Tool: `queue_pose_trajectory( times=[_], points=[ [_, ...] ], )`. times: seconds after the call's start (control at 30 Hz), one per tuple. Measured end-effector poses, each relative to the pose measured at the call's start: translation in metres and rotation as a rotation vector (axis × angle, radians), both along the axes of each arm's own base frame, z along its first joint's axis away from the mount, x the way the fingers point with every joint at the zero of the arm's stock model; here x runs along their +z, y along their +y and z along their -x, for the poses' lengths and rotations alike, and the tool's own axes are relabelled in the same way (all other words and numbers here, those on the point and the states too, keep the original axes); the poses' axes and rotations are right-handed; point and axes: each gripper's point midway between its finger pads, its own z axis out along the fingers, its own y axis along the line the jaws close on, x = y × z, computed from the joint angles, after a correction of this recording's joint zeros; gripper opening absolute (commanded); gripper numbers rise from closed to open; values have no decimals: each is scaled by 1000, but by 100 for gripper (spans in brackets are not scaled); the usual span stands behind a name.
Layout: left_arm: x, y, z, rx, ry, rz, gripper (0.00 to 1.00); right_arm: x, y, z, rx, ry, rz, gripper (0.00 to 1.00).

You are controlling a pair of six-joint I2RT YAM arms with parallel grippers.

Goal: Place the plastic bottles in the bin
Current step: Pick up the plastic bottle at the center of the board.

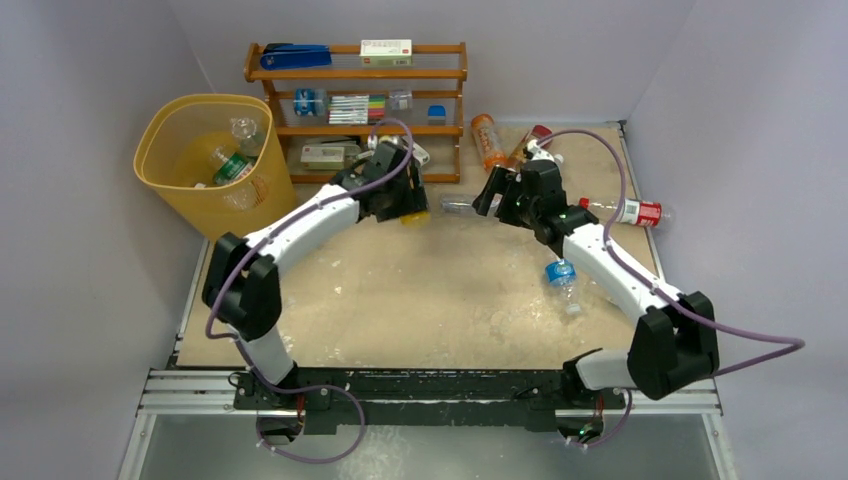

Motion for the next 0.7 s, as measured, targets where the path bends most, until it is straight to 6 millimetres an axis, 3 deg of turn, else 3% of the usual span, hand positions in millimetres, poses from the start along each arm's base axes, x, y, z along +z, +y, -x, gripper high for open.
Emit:
queue_pose_trajectory(
  times=[0.17,0.3,0.43,0.7],
  points=[
    [105,11,-22,3,-196,49,51,13,-3,8,-4,-20,-16,87],
    [166,54,-39,77,-299,74,52,9,-5,16,-6,-8,-20,87],
    [191,110,-55,175,-329,46,53,0,-7,25,-5,15,-19,87],
    [215,217,-65,359,-331,23,54,-5,-6,30,6,36,-27,86]
  ],
)
